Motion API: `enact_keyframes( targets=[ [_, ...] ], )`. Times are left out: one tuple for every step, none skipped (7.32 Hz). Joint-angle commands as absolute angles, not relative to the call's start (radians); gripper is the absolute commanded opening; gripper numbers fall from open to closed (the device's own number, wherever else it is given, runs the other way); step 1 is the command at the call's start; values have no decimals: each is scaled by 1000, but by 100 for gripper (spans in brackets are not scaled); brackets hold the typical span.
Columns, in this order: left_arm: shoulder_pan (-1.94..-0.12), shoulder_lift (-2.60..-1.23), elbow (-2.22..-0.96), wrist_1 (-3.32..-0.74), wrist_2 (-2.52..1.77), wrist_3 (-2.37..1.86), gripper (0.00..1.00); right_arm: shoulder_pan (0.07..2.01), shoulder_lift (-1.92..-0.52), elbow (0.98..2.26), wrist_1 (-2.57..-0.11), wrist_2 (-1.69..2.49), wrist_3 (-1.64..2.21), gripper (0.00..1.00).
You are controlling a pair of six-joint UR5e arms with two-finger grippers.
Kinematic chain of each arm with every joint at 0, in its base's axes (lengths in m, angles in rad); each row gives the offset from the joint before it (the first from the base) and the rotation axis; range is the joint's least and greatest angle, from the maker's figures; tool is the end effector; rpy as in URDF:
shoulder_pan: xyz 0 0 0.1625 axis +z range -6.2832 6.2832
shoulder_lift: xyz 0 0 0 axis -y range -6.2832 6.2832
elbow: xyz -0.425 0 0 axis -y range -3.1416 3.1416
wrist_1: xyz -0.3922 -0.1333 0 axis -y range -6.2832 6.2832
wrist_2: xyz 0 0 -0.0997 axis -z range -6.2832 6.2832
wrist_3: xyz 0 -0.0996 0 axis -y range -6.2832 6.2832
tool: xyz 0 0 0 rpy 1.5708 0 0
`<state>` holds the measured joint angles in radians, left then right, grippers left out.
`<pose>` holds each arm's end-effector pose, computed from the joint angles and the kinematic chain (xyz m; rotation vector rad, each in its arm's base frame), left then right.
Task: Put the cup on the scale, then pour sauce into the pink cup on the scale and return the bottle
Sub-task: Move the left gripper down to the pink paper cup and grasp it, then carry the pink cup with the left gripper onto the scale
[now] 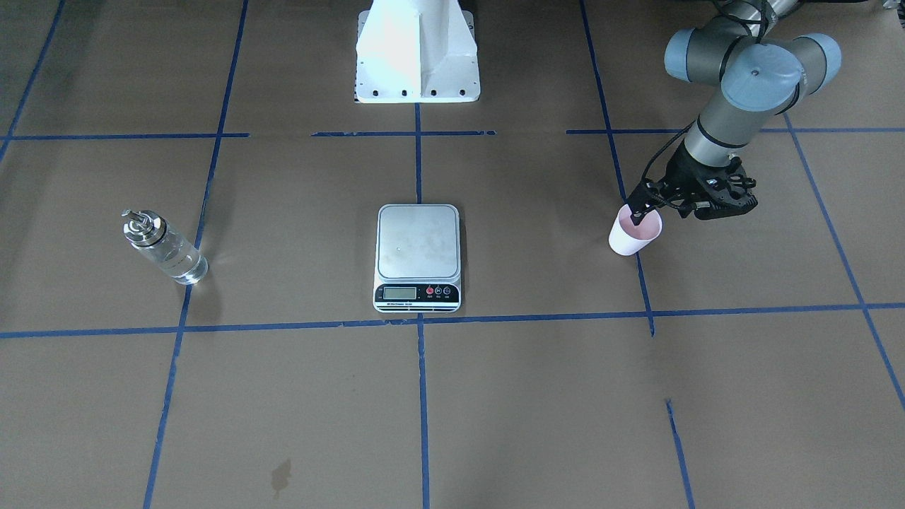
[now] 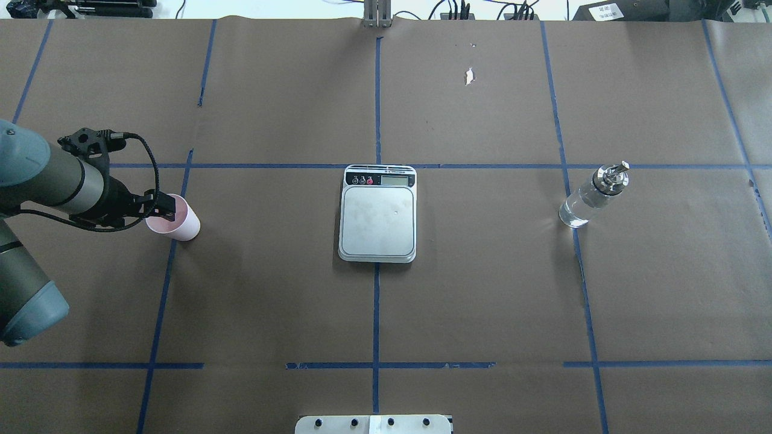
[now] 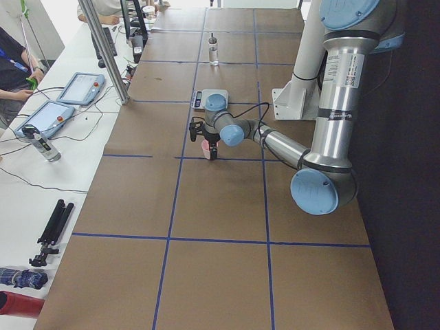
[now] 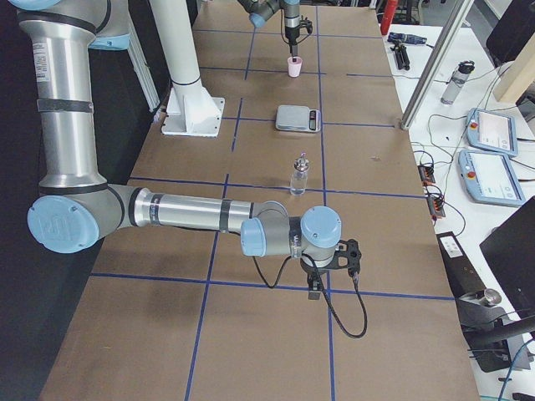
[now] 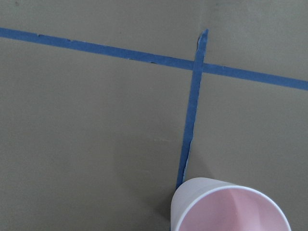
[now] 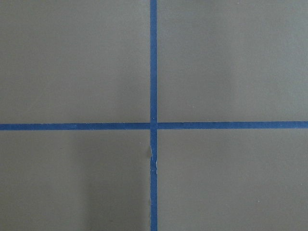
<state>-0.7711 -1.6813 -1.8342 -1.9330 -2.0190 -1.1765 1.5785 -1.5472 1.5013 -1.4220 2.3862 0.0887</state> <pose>0.3288 -0.4452 0.4412 0.0411 0.8398 -0.1895 0.0647 -0.5075 0.6631 0.0641 -0.8180 0.0490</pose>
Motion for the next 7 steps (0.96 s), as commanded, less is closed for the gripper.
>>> enact_keyframes(
  targets=[
    [-767, -1683, -1835, -1933, -2020, -1175, 67, 1578, -1548, 1503, -1422, 2387, 89, 100],
    [-767, -1683, -1835, -1933, -2019, -1175, 55, 1578, -1546, 1503, -1422, 2387, 89, 100],
    [-767, -1683, -1835, -1933, -2019, -1175, 43, 1578, -1546, 1505, -1422, 2387, 87, 100],
    [-767, -1683, -1835, -1933, -2017, -1175, 31, 1578, -1548, 1509, -1422, 2388, 89, 100],
    [-764, -1683, -1835, -1931, -2017, -1175, 9, 1578, -1548, 1509, -1422, 2388, 89, 100],
    [-764, -1692, -1841, -1924, -2017, -1177, 0, 1578, -1548, 1511, -1422, 2390, 89, 100],
    [-767, -1695, -1851, -1921, -2020, -1177, 0, 1578, -1549, 1512, -1424, 2390, 89, 100]
  ],
)
